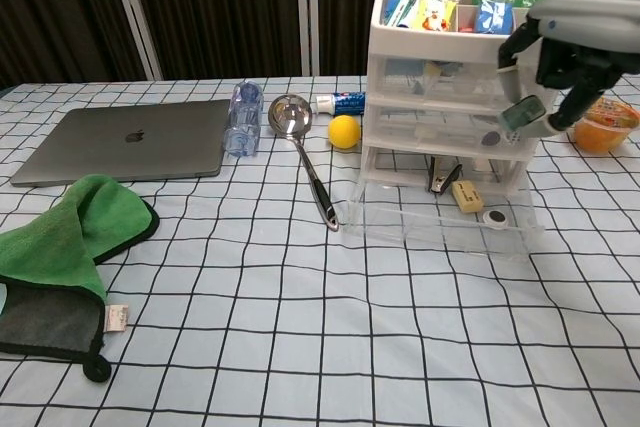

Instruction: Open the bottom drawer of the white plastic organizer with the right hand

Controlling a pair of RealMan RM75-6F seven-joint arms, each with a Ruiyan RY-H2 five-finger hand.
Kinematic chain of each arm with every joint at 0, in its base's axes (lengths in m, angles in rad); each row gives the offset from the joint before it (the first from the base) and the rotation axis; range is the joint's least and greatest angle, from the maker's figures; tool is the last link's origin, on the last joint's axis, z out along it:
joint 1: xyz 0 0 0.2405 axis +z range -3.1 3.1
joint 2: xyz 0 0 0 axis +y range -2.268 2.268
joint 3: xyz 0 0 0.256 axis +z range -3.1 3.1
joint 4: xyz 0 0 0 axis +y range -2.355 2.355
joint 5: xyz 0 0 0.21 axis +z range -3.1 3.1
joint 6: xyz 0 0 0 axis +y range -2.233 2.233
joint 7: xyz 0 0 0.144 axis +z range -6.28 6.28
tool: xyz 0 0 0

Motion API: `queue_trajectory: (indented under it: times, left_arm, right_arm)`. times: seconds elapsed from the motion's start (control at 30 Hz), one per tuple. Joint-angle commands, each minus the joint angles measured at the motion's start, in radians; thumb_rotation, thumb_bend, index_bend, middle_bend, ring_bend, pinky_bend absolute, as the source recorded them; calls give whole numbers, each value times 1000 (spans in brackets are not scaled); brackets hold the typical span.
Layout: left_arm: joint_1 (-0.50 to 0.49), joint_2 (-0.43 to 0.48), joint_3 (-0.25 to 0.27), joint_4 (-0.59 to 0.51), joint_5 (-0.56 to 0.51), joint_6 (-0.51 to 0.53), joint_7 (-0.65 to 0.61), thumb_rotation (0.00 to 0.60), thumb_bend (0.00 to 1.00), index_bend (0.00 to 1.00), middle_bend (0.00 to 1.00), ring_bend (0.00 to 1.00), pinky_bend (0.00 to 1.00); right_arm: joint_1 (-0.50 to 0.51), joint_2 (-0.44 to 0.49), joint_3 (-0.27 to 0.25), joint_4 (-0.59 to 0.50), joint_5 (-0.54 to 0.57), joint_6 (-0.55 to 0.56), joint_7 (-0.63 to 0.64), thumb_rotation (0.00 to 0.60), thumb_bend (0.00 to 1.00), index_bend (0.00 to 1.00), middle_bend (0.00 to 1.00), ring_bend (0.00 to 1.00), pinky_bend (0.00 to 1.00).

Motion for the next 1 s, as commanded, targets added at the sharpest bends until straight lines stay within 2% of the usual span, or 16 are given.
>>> queue_trajectory:
  times: [0.03, 0.2, 0.47, 0.73, 1.0]
  left_arm:
    - [5, -1, 7, -3, 16, 12, 6, 600, 0, 0, 0, 0, 0]
    - [7, -7, 21, -8, 47, 19, 30, 600, 0, 0, 0, 0, 0]
    - [11, -18, 37, -14, 83, 28, 64, 600, 0, 0, 0, 0, 0]
    - [15, -24, 47, -18, 110, 41, 81, 600, 0, 0, 0, 0, 0]
    - [17, -25, 49, -16, 111, 40, 81, 600, 0, 0, 0, 0, 0]
  right_arm:
    - [-38, 29, -22, -6, -8, 40, -16, 600, 151, 629, 1000, 1000, 826]
    - [-108, 48, -68, 16, -16, 74, 24, 600, 151, 625, 1000, 1000, 826]
    - [-208, 24, -119, 166, -27, 71, 164, 600, 150, 620, 1000, 1000, 826]
    - [-266, -46, -139, 322, -40, 49, 260, 600, 150, 615, 1000, 1000, 826]
    - [-298, -114, -137, 445, -27, -2, 284, 600, 147, 596, 1000, 1000, 826]
